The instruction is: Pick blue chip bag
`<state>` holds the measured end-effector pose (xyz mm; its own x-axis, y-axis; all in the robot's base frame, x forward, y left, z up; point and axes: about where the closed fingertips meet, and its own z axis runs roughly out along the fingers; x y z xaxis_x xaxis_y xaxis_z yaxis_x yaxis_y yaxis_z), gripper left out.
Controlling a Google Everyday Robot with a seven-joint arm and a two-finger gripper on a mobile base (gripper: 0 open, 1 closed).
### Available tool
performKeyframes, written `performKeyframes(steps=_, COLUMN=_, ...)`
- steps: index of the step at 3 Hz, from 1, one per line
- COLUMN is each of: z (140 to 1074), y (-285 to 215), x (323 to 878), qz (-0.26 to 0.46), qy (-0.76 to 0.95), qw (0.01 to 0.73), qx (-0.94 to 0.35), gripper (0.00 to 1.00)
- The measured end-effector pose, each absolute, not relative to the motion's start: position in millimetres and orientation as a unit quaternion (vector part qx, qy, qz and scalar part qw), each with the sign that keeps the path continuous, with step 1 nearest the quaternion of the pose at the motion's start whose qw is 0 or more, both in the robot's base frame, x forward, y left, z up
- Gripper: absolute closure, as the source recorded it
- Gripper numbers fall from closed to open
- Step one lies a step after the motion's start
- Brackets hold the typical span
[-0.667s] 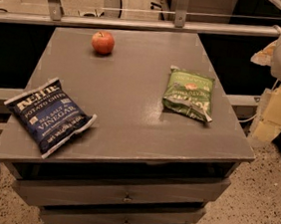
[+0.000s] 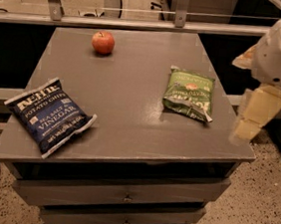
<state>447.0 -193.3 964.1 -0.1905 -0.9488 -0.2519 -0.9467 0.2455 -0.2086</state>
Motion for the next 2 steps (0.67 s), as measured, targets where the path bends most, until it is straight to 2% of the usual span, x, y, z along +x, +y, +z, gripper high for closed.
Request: performKeyframes(steps=2, z=907, y=-55, x=473, qz=0.134, qy=0.732, qw=0.189, qx=-0.641, gripper=0.0)
